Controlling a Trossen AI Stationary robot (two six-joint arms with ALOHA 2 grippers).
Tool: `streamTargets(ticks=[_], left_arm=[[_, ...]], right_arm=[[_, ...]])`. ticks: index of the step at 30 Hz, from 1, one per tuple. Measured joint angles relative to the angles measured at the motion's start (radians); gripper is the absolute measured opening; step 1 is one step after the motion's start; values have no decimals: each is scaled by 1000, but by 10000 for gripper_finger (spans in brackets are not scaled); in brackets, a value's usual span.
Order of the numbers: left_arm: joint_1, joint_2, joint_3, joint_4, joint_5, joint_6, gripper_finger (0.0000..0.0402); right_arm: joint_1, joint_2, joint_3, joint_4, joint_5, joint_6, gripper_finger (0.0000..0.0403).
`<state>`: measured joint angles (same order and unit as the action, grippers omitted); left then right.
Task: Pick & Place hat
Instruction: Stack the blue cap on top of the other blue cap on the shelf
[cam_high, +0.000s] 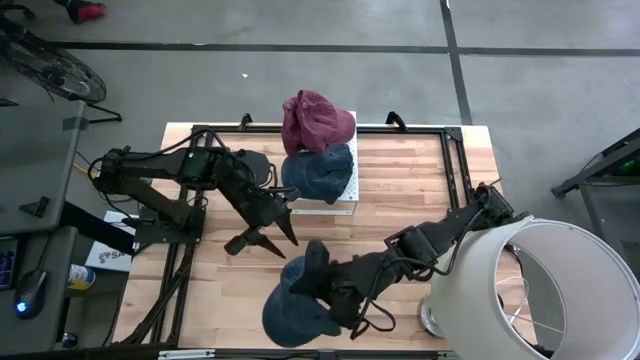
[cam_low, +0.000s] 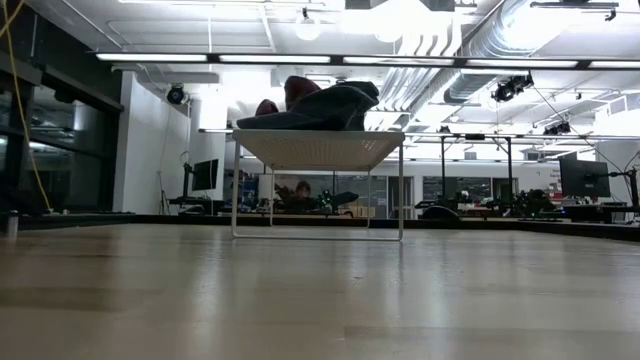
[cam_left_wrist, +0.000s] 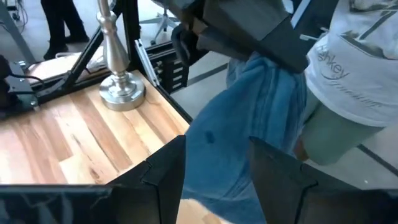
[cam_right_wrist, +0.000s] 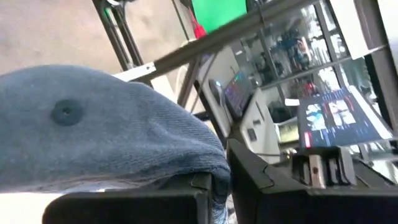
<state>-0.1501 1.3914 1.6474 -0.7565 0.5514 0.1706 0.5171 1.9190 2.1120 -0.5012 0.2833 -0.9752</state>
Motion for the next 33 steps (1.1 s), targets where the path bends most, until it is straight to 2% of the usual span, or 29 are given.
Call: streamTargets(ticks=[7,18,25,33], left_arm=[[0,0,0,-1,41,-72,168],[0,27,1,6,38,-126,168],[-1,79,1,13,127,-126,168],[-1,87,0,93,264,-150,168]], right_arm=[[-21,0,0,5,-62,-12,21],[-71,0,0,5,-222,-57,21],[-96,0,0,-1,-268,-90,21],[-100,0,0,-35,-292,-104,21]])
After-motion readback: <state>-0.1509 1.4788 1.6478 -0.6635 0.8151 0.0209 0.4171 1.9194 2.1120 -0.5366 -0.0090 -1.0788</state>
